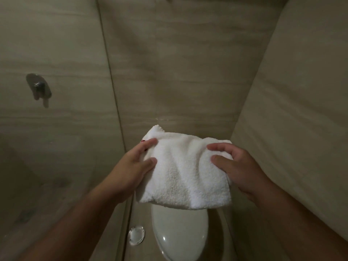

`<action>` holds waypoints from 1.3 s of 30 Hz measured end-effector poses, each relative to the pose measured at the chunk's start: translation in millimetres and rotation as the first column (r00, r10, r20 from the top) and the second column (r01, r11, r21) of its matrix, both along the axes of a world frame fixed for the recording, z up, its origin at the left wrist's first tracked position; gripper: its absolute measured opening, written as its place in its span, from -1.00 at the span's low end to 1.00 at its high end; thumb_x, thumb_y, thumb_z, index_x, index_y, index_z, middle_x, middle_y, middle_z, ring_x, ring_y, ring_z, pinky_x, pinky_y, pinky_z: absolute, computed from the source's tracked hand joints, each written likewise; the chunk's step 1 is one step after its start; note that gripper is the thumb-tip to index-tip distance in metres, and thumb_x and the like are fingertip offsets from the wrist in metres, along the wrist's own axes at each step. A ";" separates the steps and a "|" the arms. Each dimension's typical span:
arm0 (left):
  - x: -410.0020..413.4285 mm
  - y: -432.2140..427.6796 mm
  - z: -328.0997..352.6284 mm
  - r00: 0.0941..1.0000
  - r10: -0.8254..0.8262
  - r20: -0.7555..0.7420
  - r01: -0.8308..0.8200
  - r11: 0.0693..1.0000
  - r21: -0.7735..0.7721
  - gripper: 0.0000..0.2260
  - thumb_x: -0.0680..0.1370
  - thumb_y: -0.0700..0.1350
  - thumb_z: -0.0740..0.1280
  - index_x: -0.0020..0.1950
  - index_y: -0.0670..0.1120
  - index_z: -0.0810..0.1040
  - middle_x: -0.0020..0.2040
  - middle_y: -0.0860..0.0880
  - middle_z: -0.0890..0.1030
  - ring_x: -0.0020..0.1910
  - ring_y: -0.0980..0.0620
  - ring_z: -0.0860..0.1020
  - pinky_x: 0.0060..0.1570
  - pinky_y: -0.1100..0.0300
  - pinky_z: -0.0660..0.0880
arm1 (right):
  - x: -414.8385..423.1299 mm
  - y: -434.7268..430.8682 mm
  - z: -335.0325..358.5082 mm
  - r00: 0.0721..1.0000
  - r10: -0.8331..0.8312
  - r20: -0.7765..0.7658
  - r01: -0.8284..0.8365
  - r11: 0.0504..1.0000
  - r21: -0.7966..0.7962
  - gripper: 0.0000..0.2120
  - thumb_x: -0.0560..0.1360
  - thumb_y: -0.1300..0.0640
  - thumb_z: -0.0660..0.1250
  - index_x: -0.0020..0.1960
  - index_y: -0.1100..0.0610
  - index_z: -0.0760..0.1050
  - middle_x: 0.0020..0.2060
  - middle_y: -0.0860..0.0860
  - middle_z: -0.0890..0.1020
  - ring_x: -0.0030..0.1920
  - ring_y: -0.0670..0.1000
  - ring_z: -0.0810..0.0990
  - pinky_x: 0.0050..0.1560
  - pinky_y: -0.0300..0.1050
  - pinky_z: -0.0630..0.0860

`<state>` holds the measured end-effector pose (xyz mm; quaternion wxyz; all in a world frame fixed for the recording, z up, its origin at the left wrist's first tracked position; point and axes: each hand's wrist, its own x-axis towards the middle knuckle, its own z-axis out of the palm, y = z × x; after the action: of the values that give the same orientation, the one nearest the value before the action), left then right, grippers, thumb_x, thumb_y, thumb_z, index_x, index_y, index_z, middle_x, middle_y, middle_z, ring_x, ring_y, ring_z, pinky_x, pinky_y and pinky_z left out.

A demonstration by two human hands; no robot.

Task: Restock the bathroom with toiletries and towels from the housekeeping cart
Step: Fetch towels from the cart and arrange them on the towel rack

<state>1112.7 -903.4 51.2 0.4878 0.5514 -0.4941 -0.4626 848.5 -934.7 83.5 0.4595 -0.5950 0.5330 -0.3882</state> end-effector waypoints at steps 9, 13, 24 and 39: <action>15.1 -111.3 25.9 0.969 -0.244 0.028 0.245 0.969 -0.043 -0.33 0.36 -0.05 0.61 0.38 0.32 0.43 0.34 0.17 0.48 0.21 0.10 0.59 0.25 0.04 0.54 | 7.3 -60.8 21.1 0.962 -0.140 -0.234 0.096 0.977 -0.189 -0.51 0.49 0.11 0.49 0.36 -0.18 0.48 0.15 -0.36 0.45 0.20 -0.26 0.44 -0.08 -0.43 0.43; 7.4 -139.5 45.7 0.934 -0.291 0.209 0.311 0.948 -0.071 -0.39 0.47 -0.05 0.52 0.43 0.29 0.37 0.23 0.34 0.40 0.17 0.17 0.52 0.11 0.20 0.56 | 3.6 -86.6 31.7 0.944 -0.155 -0.292 0.089 0.970 -0.227 -0.45 0.47 0.08 0.50 0.40 -0.21 0.44 0.26 -0.31 0.44 0.28 -0.24 0.37 0.06 -0.36 0.37; 11.8 -218.9 110.4 0.918 -0.185 0.352 0.252 0.955 -0.154 -0.18 0.32 -0.06 0.61 0.50 0.15 0.31 0.38 0.15 0.41 0.26 0.20 0.47 0.01 0.43 0.49 | -1.0 -200.7 94.1 0.922 -0.031 -0.385 -0.135 0.908 -0.396 -0.35 0.50 0.08 0.48 0.47 -0.26 0.31 0.37 -0.29 0.36 0.28 -0.30 0.28 -0.05 -0.58 0.27; 44.2 -266.8 167.8 0.854 0.186 0.485 0.039 0.908 -0.417 -0.24 0.26 -0.05 0.65 0.37 0.24 0.40 0.32 0.31 0.39 0.18 0.44 0.42 0.03 0.54 0.41 | 26.5 -303.3 151.2 0.910 0.095 -0.404 -0.326 0.764 -0.556 -0.30 0.48 0.07 0.50 0.50 -0.25 0.27 0.48 -0.20 0.37 0.44 -0.20 0.32 0.13 -0.50 0.20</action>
<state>1156.9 -1170.2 219.0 0.4607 0.5579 -0.6704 -0.1642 875.0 -1238.1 234.7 0.1802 -0.8276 0.3801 -0.3716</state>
